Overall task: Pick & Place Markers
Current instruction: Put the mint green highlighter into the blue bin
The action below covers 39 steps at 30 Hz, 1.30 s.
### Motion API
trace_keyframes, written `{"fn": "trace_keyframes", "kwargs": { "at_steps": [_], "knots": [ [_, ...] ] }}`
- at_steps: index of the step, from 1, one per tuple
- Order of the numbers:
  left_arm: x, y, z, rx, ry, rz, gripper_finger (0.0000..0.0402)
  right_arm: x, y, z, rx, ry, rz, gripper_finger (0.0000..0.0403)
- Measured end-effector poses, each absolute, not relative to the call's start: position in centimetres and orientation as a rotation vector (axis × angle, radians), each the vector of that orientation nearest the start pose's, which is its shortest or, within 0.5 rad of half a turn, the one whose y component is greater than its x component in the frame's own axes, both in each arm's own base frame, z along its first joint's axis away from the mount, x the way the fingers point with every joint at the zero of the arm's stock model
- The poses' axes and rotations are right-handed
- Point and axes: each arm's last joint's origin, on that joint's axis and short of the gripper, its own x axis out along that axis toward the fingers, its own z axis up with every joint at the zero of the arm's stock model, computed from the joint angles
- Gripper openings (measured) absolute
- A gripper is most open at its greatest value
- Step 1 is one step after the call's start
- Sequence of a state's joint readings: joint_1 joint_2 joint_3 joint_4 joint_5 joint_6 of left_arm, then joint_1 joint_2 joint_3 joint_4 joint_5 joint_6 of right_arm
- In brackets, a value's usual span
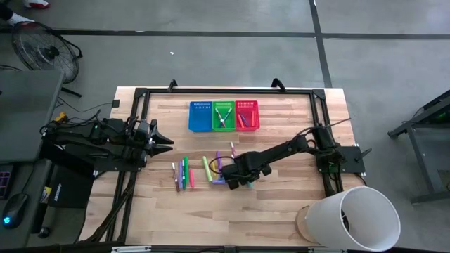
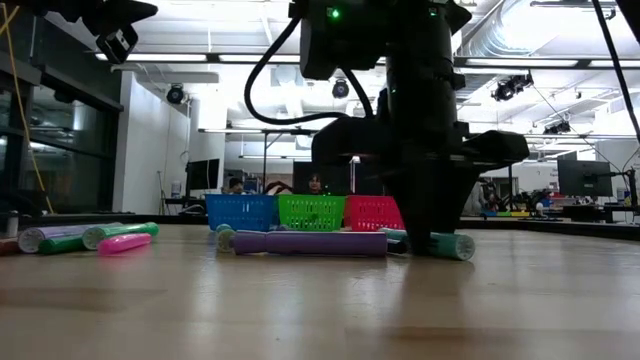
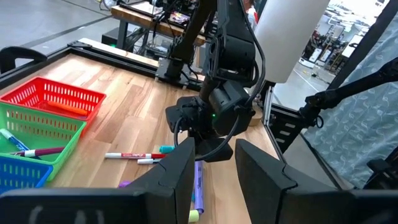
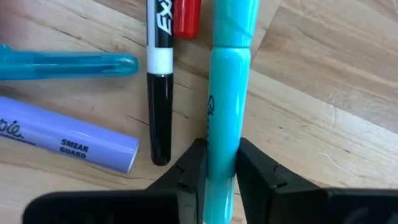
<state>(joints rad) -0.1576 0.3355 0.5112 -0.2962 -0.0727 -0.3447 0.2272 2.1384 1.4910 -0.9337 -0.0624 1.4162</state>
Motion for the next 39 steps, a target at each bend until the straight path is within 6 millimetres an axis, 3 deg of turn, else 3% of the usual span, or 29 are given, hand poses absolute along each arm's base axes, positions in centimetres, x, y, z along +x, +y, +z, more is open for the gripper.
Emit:
{"fn": "trace_keyframes", "kwargs": {
  "at_steps": [9, 17, 28, 39],
  "knots": [
    [9.7, -1.3, 28.1, -0.330, 0.133, -0.063, 0.0115, 38.0, 9.0, 13.6, 0.974, 1.429, -0.889, 0.0056],
    [9.7, -1.3, 28.1, -0.330, 0.132, -0.058, 0.0115, 36.8, 8.8, 15.8, 0.954, 1.453, -0.912, 0.0056],
    [10.2, -1.3, 28.3, -0.330, 0.108, -0.025, 0.0115, 35.6, 7.1, 22.4, 0.877, 1.132, -0.888, 0.0056],
    [14.0, -1.7, 29.9, -0.304, -0.073, 0.001, 0.0115, 35.9, 3.1, 30.2, 0.562, 0.699, -0.614, 0.0056]
  ]
}}
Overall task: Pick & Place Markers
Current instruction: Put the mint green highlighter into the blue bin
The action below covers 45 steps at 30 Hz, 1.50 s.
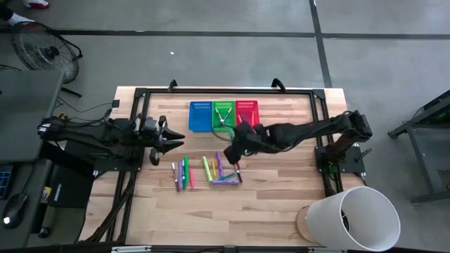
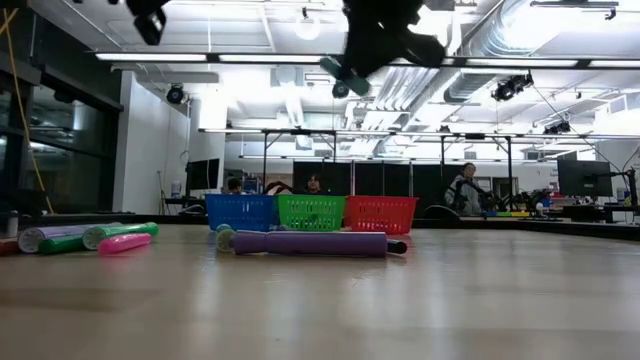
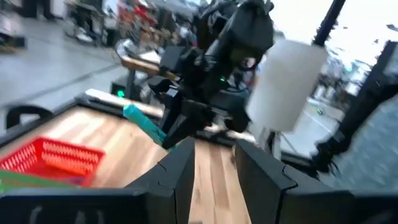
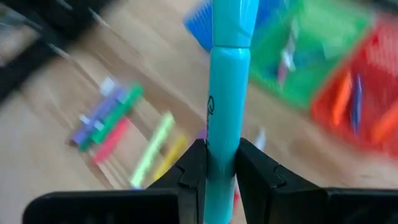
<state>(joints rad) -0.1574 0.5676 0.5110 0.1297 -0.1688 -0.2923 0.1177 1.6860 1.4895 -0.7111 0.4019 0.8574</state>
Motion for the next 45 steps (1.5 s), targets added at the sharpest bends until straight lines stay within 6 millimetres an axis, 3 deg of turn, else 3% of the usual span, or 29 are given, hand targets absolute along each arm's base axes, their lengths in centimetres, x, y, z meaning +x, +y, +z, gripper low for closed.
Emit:
{"fn": "trace_keyframes", "kwargs": {
  "at_steps": [8, 16, 21, 27, 36, 42, 45],
  "knots": [
    [16.4, -1.9, 30.7, -0.320, -0.224, 0.059, 0.0115, 35.8, 0.8, 34.4, 0.407, 0.496, -0.440, 0.0056],
    [18.8, -2.1, 30.3, -0.328, -0.297, 0.111, 0.0115, 36.5, -0.3, 36.0, 0.312, 0.399, -0.243, 0.0055],
    [20.2, -2.2, 30.1, -0.337, -0.306, 0.149, 0.0115, 36.8, -0.1, 36.5, 0.242, 0.363, -0.150, 0.0055],
    [22.2, -2.4, 31.6, -0.296, -0.306, 0.178, 0.0115, 36.9, 0.1, 36.4, 0.197, 0.372, -0.071, 0.0055],
    [25.3, -2.8, 32.2, -0.259, -0.214, 0.227, 0.0115, 36.9, -0.3, 36.4, 0.163, 0.378, -0.003, 0.0055],
    [26.4, -3.0, 32.1, -0.254, -0.196, 0.230, 0.0114, 36.8, -0.3, 36.3, 0.146, 0.386, 0.018, 0.0055],
    [26.4, -3.0, 32.4, -0.257, -0.206, 0.230, 0.0091, 36.8, -0.3, 36.3, 0.142, 0.390, 0.020, 0.0055]
  ]
}}
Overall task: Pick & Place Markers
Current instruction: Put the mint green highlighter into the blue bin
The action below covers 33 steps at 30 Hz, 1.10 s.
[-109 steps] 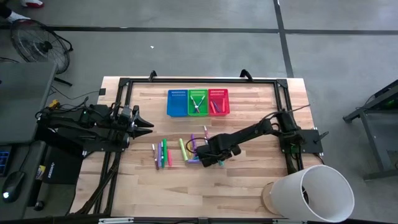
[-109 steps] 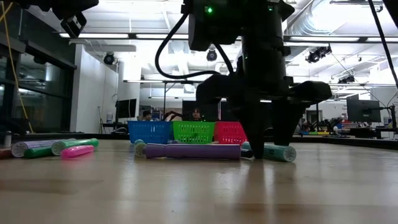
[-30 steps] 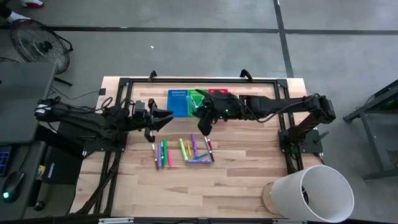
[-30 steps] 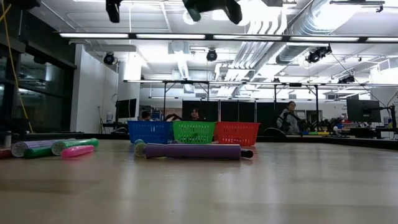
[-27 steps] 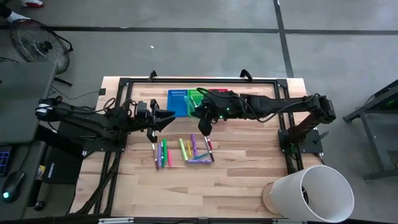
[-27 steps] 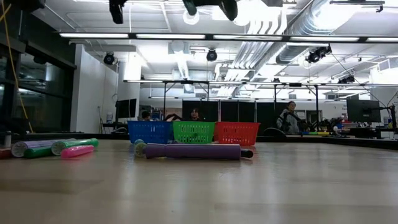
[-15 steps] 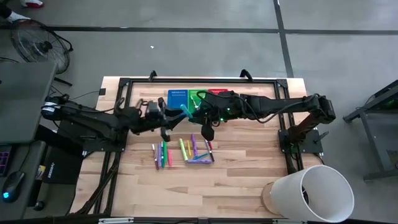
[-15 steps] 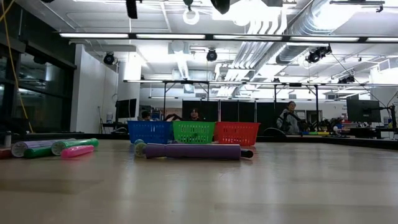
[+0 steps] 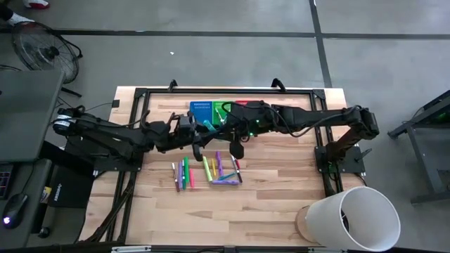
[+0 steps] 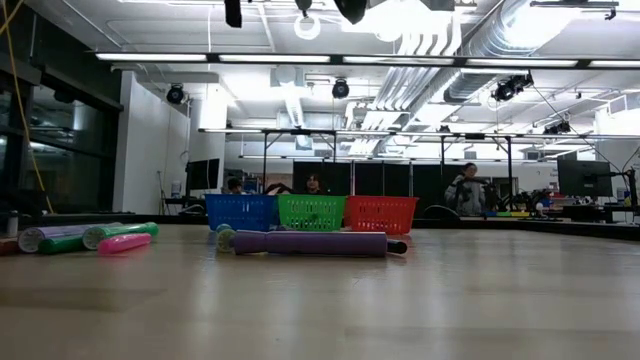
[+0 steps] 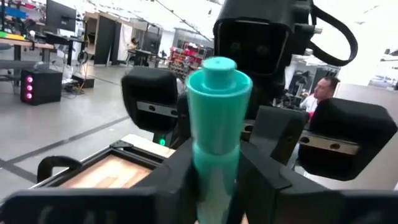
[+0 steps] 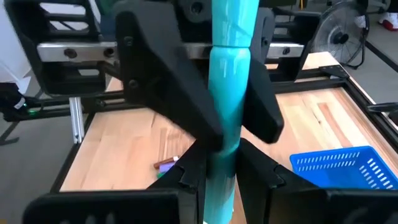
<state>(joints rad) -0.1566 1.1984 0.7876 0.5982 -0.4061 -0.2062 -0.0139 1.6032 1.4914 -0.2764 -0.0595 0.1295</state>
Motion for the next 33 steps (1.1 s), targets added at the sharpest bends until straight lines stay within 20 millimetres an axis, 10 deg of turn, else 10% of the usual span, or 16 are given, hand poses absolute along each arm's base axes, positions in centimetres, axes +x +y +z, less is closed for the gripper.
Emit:
{"fn": "trace_keyframes", "kwargs": {
  "at_steps": [11, 21, 33],
  "knots": [
    [26.4, -3.0, 32.3, -0.240, -0.189, 0.237, 0.0054, 36.7, -0.3, 36.2, 0.133, 0.408, 0.021, 0.0055],
    [25.5, -2.4, 32.3, -0.222, -0.138, 0.390, 0.0054, 33.9, -2.6, 37.1, 0.129, 0.495, -0.279, 0.0222],
    [23.9, 4.7, 30.9, -0.426, 0.215, 0.680, 0.0054, 29.2, -5.6, 37.3, 0.158, 0.681, -0.609, 0.0231]
  ]
}}
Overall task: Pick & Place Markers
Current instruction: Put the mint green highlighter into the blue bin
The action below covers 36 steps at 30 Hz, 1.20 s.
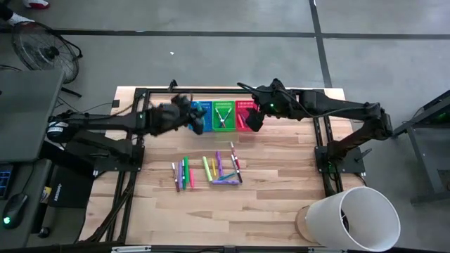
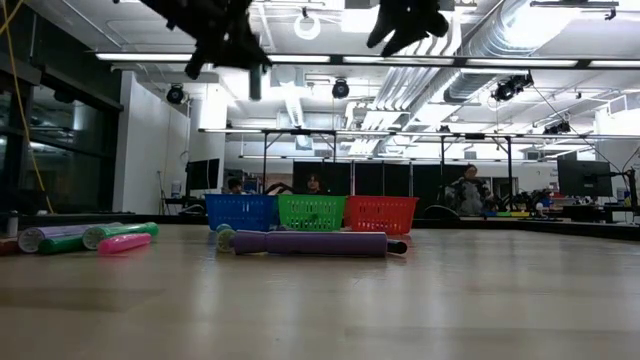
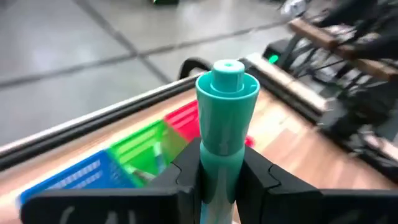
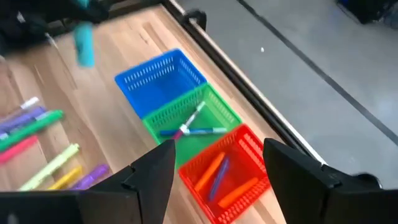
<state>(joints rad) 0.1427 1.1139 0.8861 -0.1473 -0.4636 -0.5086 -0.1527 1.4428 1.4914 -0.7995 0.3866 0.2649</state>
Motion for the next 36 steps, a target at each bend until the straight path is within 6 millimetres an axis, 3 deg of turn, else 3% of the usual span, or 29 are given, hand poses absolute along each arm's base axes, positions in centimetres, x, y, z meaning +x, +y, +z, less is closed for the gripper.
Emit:
{"fn": "trace_keyframes", "kwargs": {
  "at_steps": [7, 15, 29, 36],
  "knots": [
    [23.8, 10.7, 30.1, -0.582, 0.383, 0.725, 0.0054, 29.0, -5.8, 36.9, 0.165, 0.712, -0.648, 0.0231],
    [24.6, 15.6, 26.2, -0.771, 0.523, 0.768, 0.0054, 29.0, -5.8, 36.9, 0.156, 0.715, -0.665, 0.0231],
    [27.1, 18.1, 21.4, -0.873, 0.856, 0.935, 0.0054, 28.6, -5.9, 36.6, 0.130, 0.758, -0.700, 0.0232],
    [27.7, 18.4, 20.1, -0.896, 0.897, 0.953, 0.0054, 28.5, -5.9, 36.5, 0.122, 0.772, -0.699, 0.0232]
  ]
}}
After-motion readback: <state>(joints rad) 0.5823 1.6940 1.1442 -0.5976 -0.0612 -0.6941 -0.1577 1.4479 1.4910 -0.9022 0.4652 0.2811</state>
